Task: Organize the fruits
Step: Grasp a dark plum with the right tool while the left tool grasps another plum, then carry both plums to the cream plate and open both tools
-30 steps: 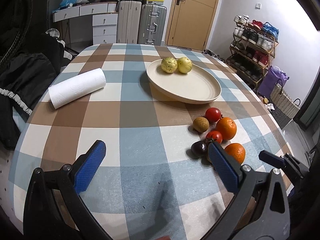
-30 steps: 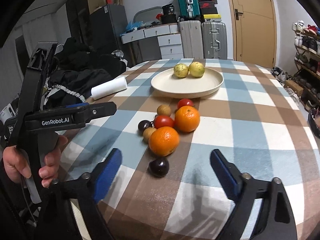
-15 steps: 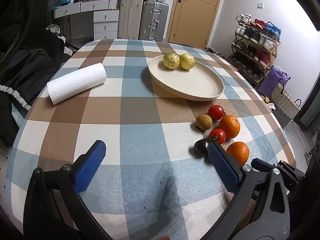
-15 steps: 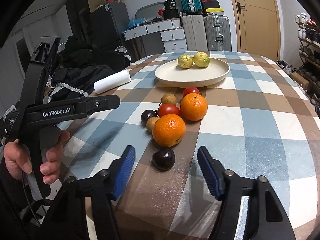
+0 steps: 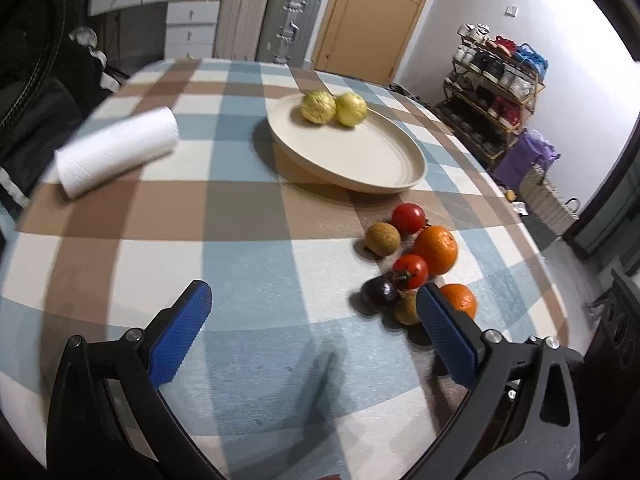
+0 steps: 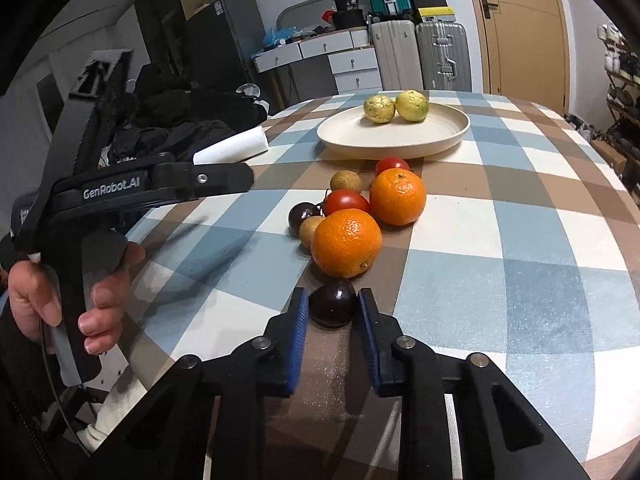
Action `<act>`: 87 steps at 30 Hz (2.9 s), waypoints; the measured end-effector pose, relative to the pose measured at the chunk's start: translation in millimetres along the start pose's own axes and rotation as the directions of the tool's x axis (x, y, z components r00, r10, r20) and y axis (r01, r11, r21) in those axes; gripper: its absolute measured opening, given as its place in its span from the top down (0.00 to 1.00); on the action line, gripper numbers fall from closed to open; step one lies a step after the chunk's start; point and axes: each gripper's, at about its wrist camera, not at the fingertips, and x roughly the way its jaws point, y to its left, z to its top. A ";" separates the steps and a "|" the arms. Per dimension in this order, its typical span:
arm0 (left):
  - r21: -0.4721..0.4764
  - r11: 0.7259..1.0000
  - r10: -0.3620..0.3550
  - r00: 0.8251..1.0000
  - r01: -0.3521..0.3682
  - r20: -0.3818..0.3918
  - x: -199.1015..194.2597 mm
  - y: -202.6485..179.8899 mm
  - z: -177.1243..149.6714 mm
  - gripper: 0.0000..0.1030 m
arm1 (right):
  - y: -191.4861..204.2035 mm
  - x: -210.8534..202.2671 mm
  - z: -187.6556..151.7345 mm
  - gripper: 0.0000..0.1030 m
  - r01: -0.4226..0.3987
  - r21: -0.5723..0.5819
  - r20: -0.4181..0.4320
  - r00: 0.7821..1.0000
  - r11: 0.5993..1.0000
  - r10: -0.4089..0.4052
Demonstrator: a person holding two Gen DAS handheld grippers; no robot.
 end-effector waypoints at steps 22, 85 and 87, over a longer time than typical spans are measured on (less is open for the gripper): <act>0.044 0.978 -0.196 0.968 0.205 -0.155 45.6 -15.7 11.2 0.46 | -15.8 -16.9 7.0 0.75 -0.037 0.033 0.085 0.996 0.999 0.034; -0.032 0.963 -0.268 0.963 0.268 0.009 43.9 34.8 154.5 0.81 | -81.6 -12.4 130.9 0.75 -0.064 0.130 0.189 0.981 0.989 0.038; -0.031 0.965 -0.259 0.966 0.259 0.010 54.4 37.0 168.5 0.81 | -89.3 -6.6 150.0 0.75 -0.063 0.117 0.194 0.980 0.991 0.040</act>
